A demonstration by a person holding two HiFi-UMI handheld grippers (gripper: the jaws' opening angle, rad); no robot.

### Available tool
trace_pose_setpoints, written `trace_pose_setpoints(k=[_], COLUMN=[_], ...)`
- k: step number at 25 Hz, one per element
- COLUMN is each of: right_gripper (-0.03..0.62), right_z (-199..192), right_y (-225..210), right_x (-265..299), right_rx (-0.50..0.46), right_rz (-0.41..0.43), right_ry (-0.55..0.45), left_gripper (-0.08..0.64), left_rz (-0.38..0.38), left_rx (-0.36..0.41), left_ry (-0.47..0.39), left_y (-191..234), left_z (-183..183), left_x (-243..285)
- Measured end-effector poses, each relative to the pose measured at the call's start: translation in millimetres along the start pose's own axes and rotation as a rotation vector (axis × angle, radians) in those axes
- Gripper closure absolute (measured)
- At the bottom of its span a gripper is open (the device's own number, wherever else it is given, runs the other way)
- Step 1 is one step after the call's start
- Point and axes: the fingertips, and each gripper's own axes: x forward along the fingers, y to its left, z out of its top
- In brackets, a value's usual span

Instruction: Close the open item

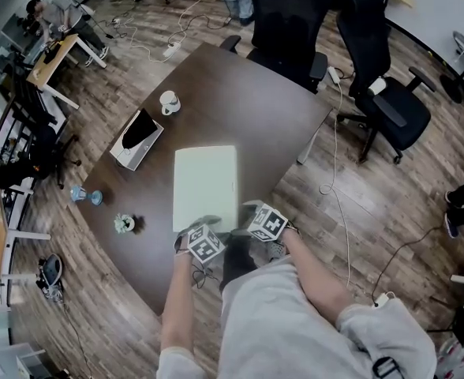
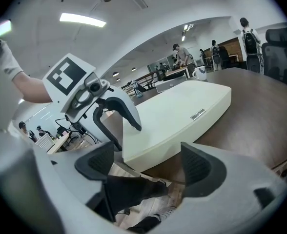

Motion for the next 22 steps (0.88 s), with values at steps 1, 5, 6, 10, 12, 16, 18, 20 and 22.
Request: trace_pose_setpoints(k=[1,5,6,10,12,16,18,20,22], right_gripper=[0.181,0.183,0.183,0.19,0.201,0.21,0.213,0.213,0.215], right_z=[-2,-3,-3,-1,0,-3,-4,-3,-1], right_y=[0,1,2,5,7,11,12,12,12], right_x=[-3,-6,-6,-9,-10,-13,-14,-16,-19], right_rx=[0.005,0.007,0.005,0.012,0.037,0.097,0.111,0.116,0.119], right_rz=[-0.003,-0.005,-0.004,-0.008,-0.009,-0.005,-0.006,-0.016,-0.033], right_ry=[-0.003,-0.014,-0.016,-0.041,-0.062,-0.107,-0.119,-0.127,-0.14], left_gripper=[0.353,0.353,0.353,0.353,0.353,0.353,0.353,0.353,0.353], left_rz=[-0.006,-0.002,0.004,0.025,0.033,0.044,0.044,0.047,0.06], left_rx=[-0.016,-0.052,-0.056,-0.083,-0.097,-0.134,-0.143,-0.139,-0.133], left_ry=[-0.008,-0.019,-0.018,-0.024,-0.028,-0.043,-0.043,-0.039,-0.047], left_y=[0,2,2,3,2,1,1,1,1], left_z=[2,2,1,1,1,3,4,4,2], left_x=[1,0,1,0,-1,-1,-1,0,0])
